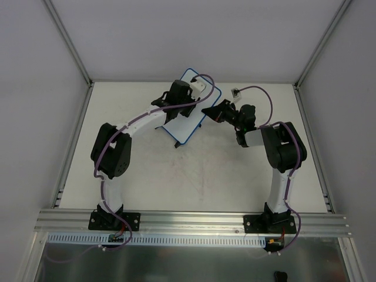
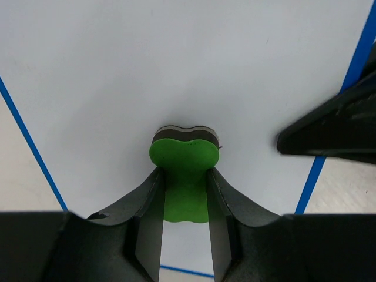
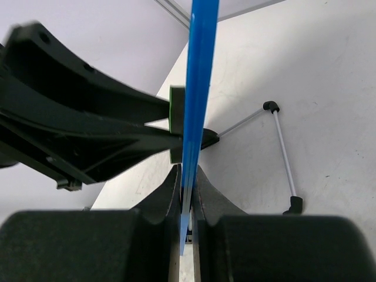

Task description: Erase the whiteboard

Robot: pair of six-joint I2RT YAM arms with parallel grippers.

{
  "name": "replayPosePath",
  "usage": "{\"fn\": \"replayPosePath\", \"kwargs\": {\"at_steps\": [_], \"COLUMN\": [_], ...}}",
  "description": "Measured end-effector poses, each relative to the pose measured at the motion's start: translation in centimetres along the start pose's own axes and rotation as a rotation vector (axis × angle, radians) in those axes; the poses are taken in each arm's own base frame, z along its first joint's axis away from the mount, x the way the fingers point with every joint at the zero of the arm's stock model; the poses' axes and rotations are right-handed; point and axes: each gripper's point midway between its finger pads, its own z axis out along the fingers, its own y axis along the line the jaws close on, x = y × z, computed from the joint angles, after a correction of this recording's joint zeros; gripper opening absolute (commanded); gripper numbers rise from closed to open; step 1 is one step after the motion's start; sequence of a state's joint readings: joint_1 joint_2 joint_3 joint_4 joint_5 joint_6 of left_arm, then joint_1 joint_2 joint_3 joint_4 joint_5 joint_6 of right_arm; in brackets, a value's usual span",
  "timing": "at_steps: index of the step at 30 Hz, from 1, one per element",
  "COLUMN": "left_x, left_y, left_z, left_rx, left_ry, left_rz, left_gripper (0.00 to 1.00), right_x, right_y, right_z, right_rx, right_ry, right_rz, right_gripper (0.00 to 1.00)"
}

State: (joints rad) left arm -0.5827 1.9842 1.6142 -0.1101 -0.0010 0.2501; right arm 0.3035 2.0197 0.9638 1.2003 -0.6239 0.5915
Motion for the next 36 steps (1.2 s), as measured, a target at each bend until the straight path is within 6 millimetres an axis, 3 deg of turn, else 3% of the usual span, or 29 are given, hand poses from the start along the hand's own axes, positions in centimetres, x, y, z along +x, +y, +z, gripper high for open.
{"fn": "replayPosePath", "kwargs": {"at_steps": [10, 13, 17, 22, 25, 28, 36], "left_x": [8.2, 11.5, 14.3, 15.2, 16.4, 18.2, 25.3], "left_y": [2.1, 4.2, 7.1, 6.6, 6.1, 5.5, 3.8], "left_z": [-3.2, -5.9, -11.3, -17.1, -19.3, -20.0, -20.6], "left_rx": [-0.106, -0.177, -0.347, -0.479, -0.524, -0.549, -0.639], "left_ry": [0.175, 0.225, 0.219, 0.104, 0.062, 0.066, 0.235], "left_rz": [-0.209, -0.381, -0.605, -0.793, -0.874, -0.937, -1.074], "left_gripper": [0.00, 0.00, 0.00, 0.00, 0.00, 0.00, 0.00], "right_x": [0.0, 0.2, 0.2, 0.3, 0.3, 0.3, 0.3], "right_y": [0.4, 1.1, 1.2, 1.2, 1.3, 1.3, 1.3], "right_z": [0.0, 0.2, 0.2, 0.2, 0.2, 0.2, 0.2], "right_rx": [-0.020, -0.043, -0.048, -0.049, -0.050, -0.050, -0.050], "right_ry": [0.003, 0.008, 0.010, 0.011, 0.011, 0.012, 0.012], "right_rz": [-0.016, -0.036, -0.045, -0.046, -0.046, -0.047, -0.047], "right_gripper": [0.00, 0.00, 0.00, 0.00, 0.00, 0.00, 0.00]}}
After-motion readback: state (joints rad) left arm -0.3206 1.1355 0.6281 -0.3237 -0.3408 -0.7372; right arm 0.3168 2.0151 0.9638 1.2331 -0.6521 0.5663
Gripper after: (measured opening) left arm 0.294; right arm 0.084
